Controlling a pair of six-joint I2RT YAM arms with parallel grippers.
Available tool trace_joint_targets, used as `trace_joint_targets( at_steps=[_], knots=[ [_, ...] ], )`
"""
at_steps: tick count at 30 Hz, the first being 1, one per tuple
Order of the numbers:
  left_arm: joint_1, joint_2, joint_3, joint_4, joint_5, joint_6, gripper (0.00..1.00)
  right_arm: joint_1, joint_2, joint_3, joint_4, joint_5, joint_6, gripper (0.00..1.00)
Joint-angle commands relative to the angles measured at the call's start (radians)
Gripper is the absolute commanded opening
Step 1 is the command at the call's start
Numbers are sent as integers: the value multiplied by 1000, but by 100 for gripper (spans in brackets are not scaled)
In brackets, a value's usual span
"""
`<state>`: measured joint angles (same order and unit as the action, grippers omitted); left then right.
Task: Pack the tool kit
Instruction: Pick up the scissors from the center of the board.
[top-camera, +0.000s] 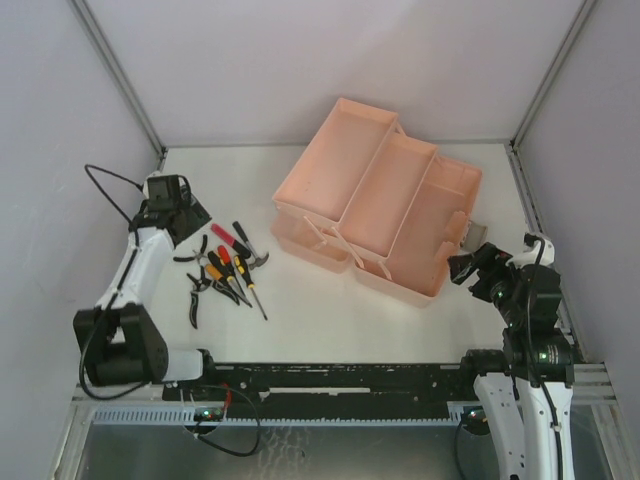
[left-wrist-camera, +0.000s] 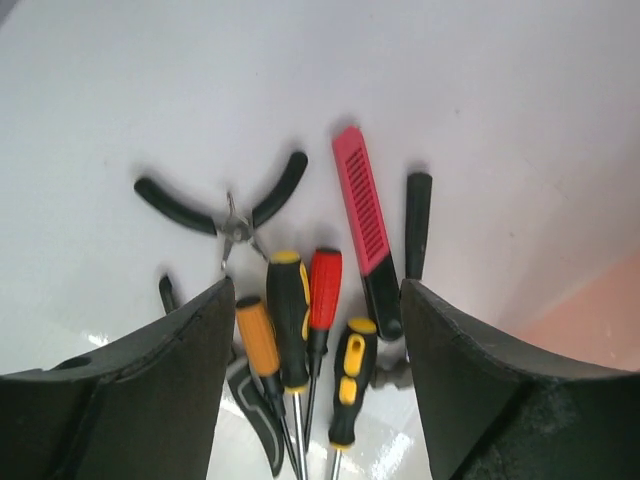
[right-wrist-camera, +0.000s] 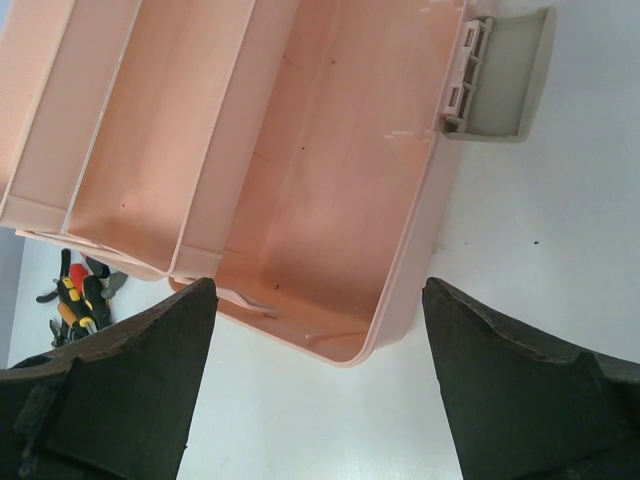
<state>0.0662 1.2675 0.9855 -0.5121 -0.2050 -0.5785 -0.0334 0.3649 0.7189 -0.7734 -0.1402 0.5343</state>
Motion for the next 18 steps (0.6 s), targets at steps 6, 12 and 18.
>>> trace_joint_targets(
  at_steps=[6, 12, 18],
  knots=[
    [53, 363, 225, -106, 151, 171, 62, -2, 17, 1, 60, -19, -36, 84],
    [66, 418, 221, -64, 153, 205, 61, 3, 29, 1, 69, -34, -34, 85],
    [66, 504, 271, -54, 141, 221, 57, 4, 41, -5, 80, -49, -34, 85]
  ],
)
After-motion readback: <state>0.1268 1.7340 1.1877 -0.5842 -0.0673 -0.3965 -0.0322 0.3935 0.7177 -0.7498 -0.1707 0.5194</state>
